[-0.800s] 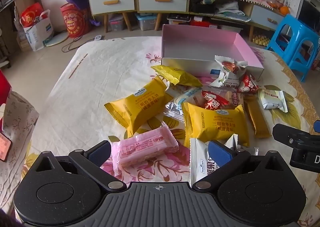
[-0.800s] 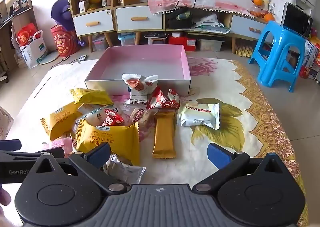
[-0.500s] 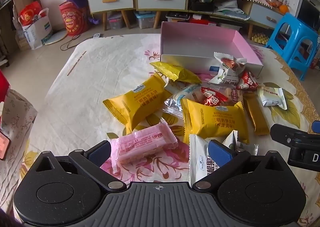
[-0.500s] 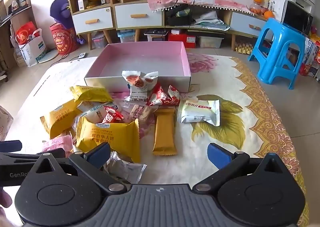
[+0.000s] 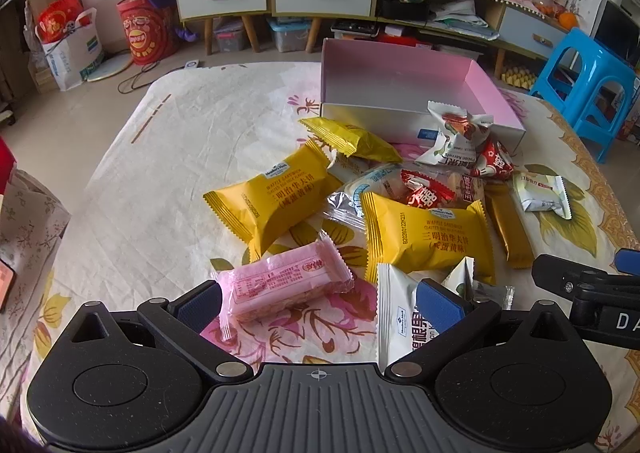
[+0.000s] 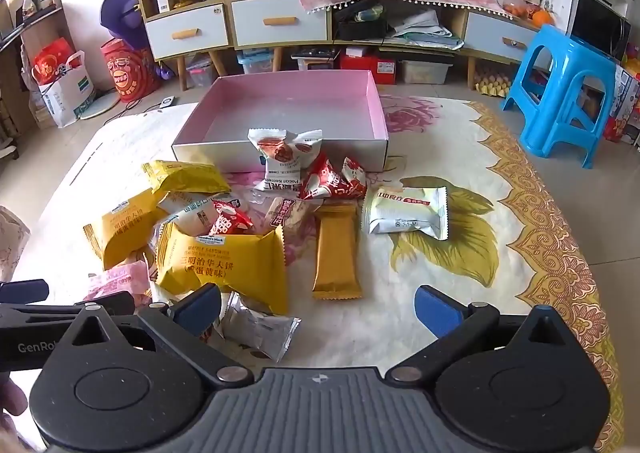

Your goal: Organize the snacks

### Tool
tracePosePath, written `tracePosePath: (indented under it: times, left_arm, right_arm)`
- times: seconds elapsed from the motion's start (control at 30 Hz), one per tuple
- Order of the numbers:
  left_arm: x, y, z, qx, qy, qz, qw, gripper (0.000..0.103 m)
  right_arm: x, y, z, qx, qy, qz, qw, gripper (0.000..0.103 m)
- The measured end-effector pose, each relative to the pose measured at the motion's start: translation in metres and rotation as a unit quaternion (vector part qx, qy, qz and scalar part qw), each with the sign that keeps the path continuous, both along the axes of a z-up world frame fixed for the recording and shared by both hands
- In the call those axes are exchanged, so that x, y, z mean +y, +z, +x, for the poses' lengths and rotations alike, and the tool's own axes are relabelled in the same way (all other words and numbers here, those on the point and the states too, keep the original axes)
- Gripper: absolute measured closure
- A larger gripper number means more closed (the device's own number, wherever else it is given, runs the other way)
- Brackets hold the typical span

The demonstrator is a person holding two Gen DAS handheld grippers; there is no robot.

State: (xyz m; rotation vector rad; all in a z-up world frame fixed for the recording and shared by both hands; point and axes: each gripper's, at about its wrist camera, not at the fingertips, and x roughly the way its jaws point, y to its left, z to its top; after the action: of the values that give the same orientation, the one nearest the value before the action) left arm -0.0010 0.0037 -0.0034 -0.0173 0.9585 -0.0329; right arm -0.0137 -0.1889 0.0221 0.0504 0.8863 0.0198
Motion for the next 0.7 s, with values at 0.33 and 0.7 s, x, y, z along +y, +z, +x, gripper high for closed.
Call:
tracePosePath:
  times: [0.33,0.7]
  left_arm:
    - [-0.0001,0.0011,-0.0008,-0.002,0.0,-0.001,1.0,0.0]
    - [-0.0008,0.0035,-0.0019,-0.001,-0.001,-0.003,1.0,0.0]
  right_arm:
    - [0.0014,0.0,0.0003,0.0,0.001,-0.001,1.0,0.008]
    - [0.0003,-0.0005,0.0001,0.0,-0.001,-0.001,1.0,0.008]
